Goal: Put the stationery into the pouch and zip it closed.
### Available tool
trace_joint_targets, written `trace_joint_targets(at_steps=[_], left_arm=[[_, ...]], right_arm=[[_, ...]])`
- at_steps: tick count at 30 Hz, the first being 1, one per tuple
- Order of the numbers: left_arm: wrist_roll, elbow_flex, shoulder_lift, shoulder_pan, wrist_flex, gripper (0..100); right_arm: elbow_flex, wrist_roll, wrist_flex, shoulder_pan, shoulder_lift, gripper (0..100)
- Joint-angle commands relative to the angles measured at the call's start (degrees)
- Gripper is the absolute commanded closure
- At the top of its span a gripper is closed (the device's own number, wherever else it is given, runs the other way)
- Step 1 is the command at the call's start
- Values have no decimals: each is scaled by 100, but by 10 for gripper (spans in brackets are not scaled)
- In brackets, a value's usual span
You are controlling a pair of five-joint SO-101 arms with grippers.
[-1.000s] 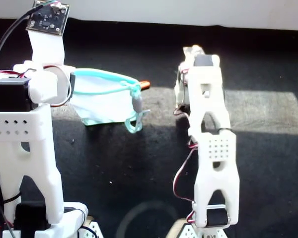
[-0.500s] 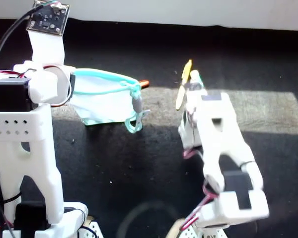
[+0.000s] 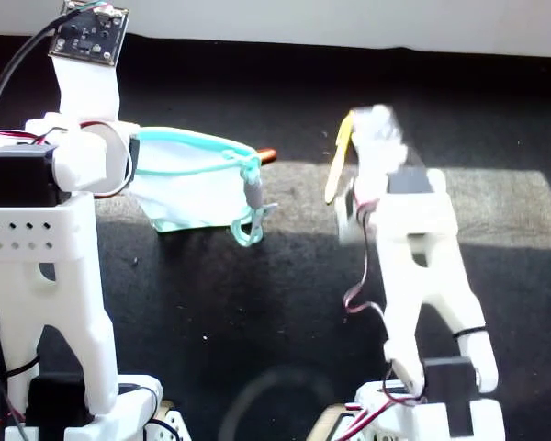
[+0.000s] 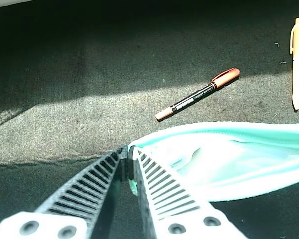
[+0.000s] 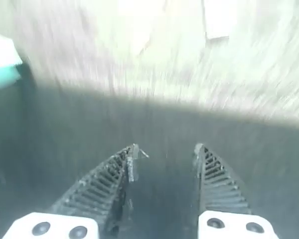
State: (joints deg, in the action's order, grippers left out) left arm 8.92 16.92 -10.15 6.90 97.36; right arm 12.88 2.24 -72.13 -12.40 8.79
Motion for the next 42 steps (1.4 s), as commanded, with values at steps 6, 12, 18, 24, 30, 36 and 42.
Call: trace_joint_targets(at_steps=[6,12,18,24,30,36,42], left_arm=[[-9,-145,-119,664,369,991],[0,-163,-391,945,369,991],[0,-163,-382,936,360,991],[0,-163,-382,927,360,991],[0,-119,-382,910,352,991],[0,-119,-382,910,352,991],[0,-119,-382,936,352,991]], right_arm=[[-4690,-1143,-180,-743,-2941,827],[-7424,-1785,-110,-963,-5604,827],[-9745,-2725,-101,-1112,-7459,825],[-10246,-2936,75,-1578,-8004,825],[-9640,-2936,259,-1701,-8022,825],[-8927,-2910,145,-1657,-8022,825],[-8787,-2892,-664,-1147,-8022,825]])
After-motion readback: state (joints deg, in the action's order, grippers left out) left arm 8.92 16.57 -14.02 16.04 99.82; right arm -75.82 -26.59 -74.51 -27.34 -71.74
